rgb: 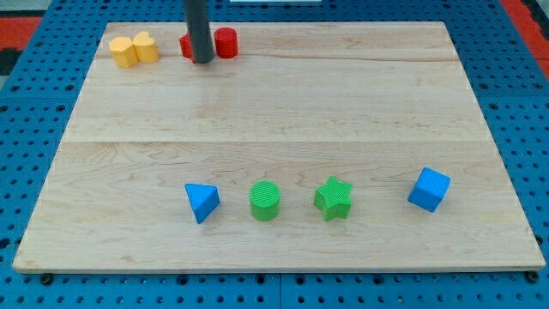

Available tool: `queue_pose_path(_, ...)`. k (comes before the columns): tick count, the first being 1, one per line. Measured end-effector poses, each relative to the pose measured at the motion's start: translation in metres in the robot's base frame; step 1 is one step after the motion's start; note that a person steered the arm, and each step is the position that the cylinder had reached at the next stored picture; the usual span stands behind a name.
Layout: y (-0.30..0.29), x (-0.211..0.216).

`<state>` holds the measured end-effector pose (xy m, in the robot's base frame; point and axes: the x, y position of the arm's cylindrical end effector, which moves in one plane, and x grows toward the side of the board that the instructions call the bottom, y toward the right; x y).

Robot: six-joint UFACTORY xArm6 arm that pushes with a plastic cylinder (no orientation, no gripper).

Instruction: Move your arm to the top left of the red star

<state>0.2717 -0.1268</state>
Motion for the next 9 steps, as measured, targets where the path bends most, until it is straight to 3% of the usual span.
queue_pose_path(1, -0.009, 0.003)
queue_pose_path(2, -0.004, 0.038)
queue_pose_path(3, -0.062, 0.077)
queue_pose_path(4, -0.173, 0.083)
queue_pose_path(5, -0.178, 0.078)
queue_pose_path(7, -0.178, -0.029)
queue_pose_path(9, -0.097, -0.036)
